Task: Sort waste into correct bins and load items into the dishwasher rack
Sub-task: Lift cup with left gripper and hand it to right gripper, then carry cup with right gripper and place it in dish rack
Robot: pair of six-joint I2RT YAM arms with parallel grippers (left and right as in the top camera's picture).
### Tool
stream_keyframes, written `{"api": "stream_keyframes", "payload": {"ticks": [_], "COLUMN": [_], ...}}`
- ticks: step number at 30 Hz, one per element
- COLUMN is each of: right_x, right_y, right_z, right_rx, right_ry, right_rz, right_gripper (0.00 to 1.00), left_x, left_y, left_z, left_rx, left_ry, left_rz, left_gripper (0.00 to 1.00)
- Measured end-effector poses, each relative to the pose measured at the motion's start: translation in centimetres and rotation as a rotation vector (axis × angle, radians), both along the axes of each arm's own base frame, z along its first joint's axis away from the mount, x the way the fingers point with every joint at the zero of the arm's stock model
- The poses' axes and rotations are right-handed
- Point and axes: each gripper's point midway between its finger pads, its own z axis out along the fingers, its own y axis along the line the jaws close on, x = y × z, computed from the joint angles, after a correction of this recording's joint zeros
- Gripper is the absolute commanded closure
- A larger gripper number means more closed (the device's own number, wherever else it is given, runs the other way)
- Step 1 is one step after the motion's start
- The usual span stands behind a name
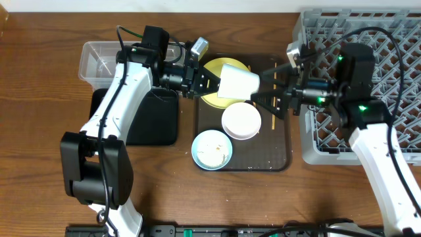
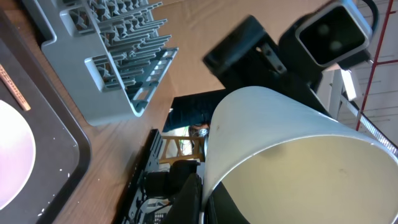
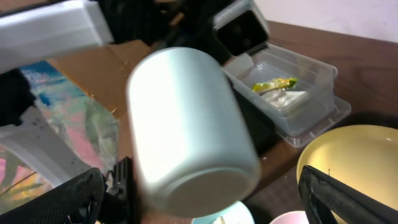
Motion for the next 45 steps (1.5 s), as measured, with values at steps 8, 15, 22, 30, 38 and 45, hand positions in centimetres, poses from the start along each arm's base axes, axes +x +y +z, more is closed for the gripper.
{"api": "stream_keyframes", "payload": {"ticks": [8, 15, 22, 30, 38, 45], "right_x": [1.4, 0.8, -0.1, 0.0, 0.3, 4.4], "right_y": [0.6, 1.8, 3.1, 3.2, 2.8, -3.7], "right_z": [-1.2, -0.2, -0.1, -0.1, -0.1, -3.3], "right_rx": [0.026, 0.046, 0.052, 0.049, 0.05, -0.028], "right_ry": [-0.019, -0.083, -0.092, -0.09, -0.072, 0.16], "right_rz": [0.045, 0.098, 0.145, 0.139, 0.12, -0.198], "right_gripper": [0.11, 0.19, 0.3, 0.5, 0.49, 0.47], "left_x": [0.1, 0.1, 0.1, 0.0, 0.0, 0.7], "left_y": [0.2, 0.1, 0.1, 0.1, 0.1, 0.9], "left_z": [-0.1, 0.0, 0.0, 0.1, 0.1, 0.1], "left_rx": [0.007, 0.001, -0.001, -0.008, -0.009, -0.011], "left_ry": [0.001, 0.003, 0.003, -0.005, -0.007, -0.022], "left_rz": [0.006, 0.004, 0.003, 0.001, 0.001, 0.025], "left_gripper": [0.94, 0.94, 0.94, 0.83, 0.59, 0.53]}}
